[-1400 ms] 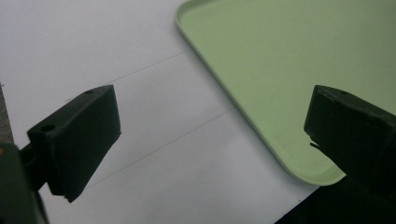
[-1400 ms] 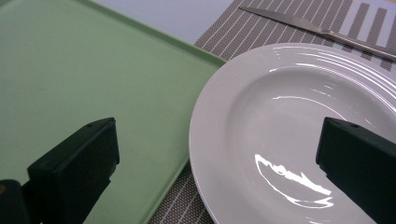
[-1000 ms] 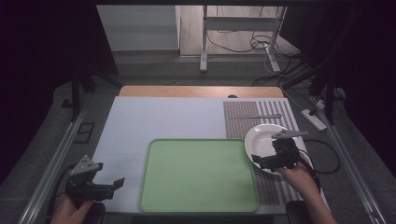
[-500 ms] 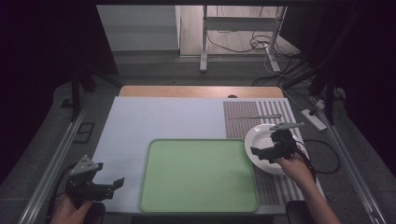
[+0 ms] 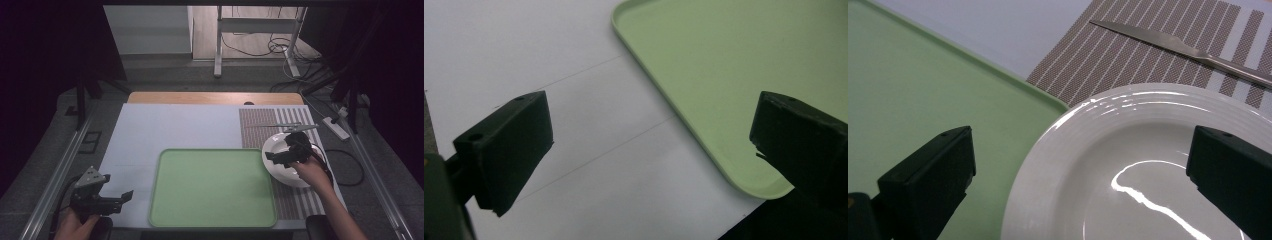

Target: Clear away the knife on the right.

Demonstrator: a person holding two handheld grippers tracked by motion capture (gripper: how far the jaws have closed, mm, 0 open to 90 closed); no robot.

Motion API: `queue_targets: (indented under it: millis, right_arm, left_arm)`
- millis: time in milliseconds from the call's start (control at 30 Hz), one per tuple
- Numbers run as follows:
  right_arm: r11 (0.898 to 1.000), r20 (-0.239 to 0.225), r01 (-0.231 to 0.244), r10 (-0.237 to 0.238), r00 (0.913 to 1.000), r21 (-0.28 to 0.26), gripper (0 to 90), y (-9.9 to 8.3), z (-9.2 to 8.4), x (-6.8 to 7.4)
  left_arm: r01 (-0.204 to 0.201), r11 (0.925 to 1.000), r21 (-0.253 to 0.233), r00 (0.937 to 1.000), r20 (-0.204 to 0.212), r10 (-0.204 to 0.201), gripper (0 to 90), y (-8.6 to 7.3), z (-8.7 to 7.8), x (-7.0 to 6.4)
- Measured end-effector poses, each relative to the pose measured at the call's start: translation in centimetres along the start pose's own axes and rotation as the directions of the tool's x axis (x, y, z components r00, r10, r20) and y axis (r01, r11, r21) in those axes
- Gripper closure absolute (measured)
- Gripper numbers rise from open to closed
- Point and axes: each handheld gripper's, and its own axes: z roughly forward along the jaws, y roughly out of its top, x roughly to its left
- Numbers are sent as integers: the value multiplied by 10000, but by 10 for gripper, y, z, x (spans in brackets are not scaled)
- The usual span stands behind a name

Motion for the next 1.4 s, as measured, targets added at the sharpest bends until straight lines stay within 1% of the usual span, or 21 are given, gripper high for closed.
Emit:
queue_targets:
  millis: [267,367,433,600,667,833,1000,1167,1400]
  right_arm:
    - [9994,351,-68,56,9994,336,5,6,13,-7]
    - [9990,417,-103,85,9991,436,5,8,18,-9]
    - [9989,546,-115,90,9985,455,5,10,21,-11]
    - [9981,684,-100,58,9976,614,5,16,28,-16]
    - [9975,689,-163,116,9976,681,5,19,30,-18]
    - [9974,754,-213,161,9970,694,5,25,35,-22]
    - [9971,917,-339,276,9954,684,5,32,42,-29]
    - [9969,959,-417,352,9948,668,5,35,47,-34]
    - [9962,1132,-572,495,9923,663,5,41,53,-41]
  left_arm:
    - [-7,10000,-6,10000,-14,7,38,0,0,0]
    - [-3,10000,-1,10000,-8,3,38,0,0,0]
    - [-3,10000,-4,10000,-9,3,38,0,0,0]
    - [-9,10000,-3,10000,-18,9,38,0,0,0]
    - [-10,10000,-1,10000,-17,10,38,0,0,0]
    - [-10,10000,2,10000,-15,10,38,0,0,0]
    - [-2,10000,6,10000,-3,2,38,0,0,0]
    - [-1,10000,8,10000,1,1,38,0,0,0]
    - [-9,10000,25,10000,6,9,38,0,0,0]
